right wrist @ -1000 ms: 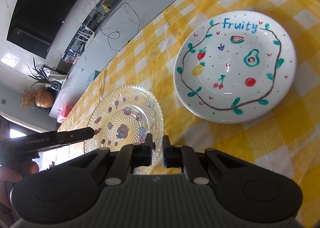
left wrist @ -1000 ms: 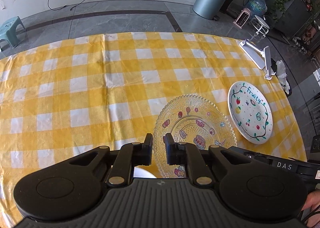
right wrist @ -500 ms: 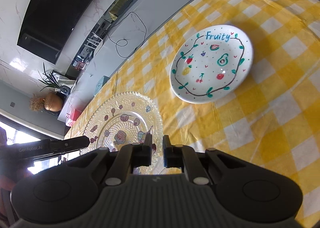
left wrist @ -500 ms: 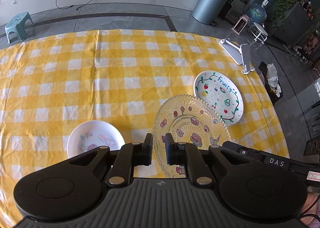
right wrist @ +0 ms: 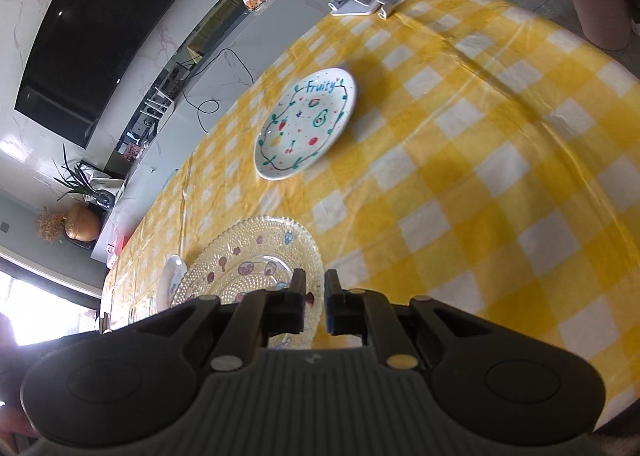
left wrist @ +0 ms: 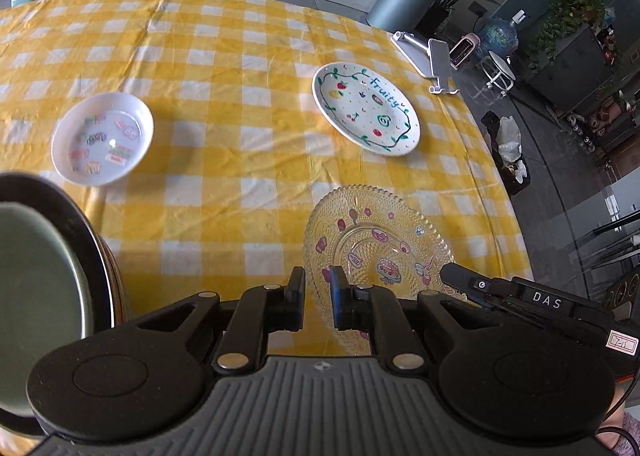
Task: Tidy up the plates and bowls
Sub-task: 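Carry the glass plate with both grippers and lower it beside the bowl stack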
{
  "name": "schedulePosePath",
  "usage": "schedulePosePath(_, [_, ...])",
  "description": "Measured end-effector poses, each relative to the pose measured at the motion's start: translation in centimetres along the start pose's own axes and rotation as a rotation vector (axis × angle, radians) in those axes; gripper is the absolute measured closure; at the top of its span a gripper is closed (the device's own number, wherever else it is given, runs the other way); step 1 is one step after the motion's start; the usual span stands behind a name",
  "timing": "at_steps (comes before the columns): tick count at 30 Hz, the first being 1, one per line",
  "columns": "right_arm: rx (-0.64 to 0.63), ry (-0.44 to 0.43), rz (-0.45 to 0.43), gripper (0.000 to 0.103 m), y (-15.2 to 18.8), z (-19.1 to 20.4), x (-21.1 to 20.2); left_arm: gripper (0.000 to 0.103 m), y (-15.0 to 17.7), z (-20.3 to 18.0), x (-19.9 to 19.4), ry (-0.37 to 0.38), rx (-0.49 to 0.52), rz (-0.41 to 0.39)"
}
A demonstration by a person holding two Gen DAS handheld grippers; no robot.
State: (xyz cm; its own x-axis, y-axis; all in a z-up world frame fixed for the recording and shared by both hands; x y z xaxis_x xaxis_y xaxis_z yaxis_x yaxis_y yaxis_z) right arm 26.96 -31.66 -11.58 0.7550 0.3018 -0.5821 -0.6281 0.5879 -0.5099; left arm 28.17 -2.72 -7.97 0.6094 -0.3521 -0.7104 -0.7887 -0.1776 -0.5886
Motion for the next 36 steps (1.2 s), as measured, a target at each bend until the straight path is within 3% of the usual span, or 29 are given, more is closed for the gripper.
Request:
schedulePosePath(10, [-0.111,0.061,0.034,0.096,1.8,-0.4,0.1,0.089,4.6,1.1,0.2,-0.048,-0.107,-0.049])
schedulePosePath(18, [-0.155,0.083,0.050,0.094,2.7,0.0,0.5,0.089,5.1,0.1,0.0,-0.101,-0.030,-0.091])
schedulePosePath(30, [-0.246,0.114,0.042,0.090,3.3,1.0,0.4,0.087,6.6,-0.5,0.9,-0.153,0.040,-0.066])
schedulePosePath(34, [-0.243,0.113,0.036,0.083,3.3,1.1,0.4,0.086,6.5,-0.9,0.5,-0.164,0.056,-0.084])
schedulePosePath(36, [-0.238,0.101,0.005,0.075,3.0,1.2,-0.1,0.076,6.5,-1.2,0.2,-0.159,0.058,-0.106])
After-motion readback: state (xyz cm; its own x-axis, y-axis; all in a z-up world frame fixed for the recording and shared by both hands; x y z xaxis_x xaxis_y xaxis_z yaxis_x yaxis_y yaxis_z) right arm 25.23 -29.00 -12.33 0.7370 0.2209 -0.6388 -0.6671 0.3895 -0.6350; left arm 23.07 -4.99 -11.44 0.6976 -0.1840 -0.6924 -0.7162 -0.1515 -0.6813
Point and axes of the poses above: each gripper's, at about its wrist camera, not at the fingertips, and x roughly the way its jaws point, z to its left, y to its underside, the point moved 1 cm from there along x, roughly the way its jaws point, and after that the axes turned 15 degrees about -z, right-handed, at the moved point
